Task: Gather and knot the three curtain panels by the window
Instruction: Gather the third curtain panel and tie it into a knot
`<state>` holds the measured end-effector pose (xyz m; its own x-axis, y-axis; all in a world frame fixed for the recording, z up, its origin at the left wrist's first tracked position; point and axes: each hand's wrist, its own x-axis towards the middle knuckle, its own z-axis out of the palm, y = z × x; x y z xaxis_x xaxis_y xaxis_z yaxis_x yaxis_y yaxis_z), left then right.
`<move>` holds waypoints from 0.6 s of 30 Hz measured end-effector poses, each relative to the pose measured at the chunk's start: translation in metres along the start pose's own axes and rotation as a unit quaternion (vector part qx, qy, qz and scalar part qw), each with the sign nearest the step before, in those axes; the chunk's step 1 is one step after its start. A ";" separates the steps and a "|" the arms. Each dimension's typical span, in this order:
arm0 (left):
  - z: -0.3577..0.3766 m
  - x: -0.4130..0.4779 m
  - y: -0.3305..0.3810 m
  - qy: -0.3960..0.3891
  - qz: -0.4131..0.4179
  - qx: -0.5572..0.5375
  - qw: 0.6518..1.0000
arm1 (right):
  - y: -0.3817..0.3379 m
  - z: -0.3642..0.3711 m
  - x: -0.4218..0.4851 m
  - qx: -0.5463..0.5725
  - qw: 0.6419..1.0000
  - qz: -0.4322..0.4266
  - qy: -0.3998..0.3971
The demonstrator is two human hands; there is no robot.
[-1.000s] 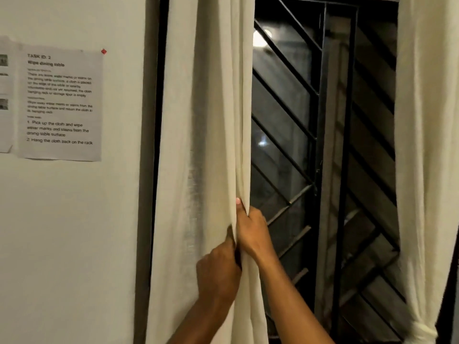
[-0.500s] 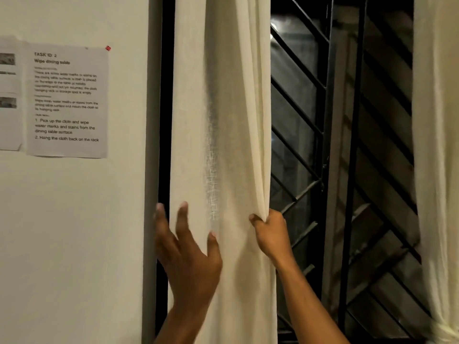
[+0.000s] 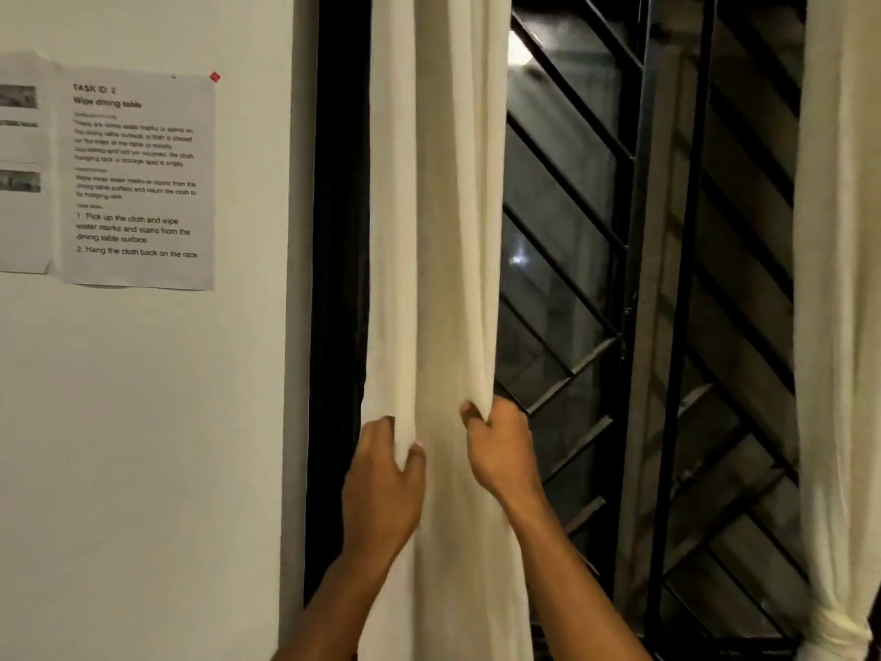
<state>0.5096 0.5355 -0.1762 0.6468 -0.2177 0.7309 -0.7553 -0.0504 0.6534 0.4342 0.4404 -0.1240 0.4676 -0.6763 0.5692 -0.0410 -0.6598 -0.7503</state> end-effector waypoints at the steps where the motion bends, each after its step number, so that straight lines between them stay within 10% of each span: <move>1: 0.008 -0.007 0.000 -0.037 -0.003 -0.015 0.999 | -0.003 0.005 -0.002 0.012 0.999 -0.009 -0.028; 9: 0.021 -0.038 0.010 -0.194 -0.045 -0.165 0.966 | -0.021 0.003 -0.014 0.025 0.996 -0.050 -0.071; 18: 0.031 -0.021 0.030 -0.072 -0.063 -0.025 0.995 | -0.079 -0.022 0.005 -0.016 0.984 -0.175 -0.026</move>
<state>0.4701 0.5083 -0.1777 0.7115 -0.3496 0.6096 -0.6609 -0.0380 0.7495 0.4205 0.4826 -0.0546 0.5018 -0.3891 0.7725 0.1039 -0.8595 -0.5004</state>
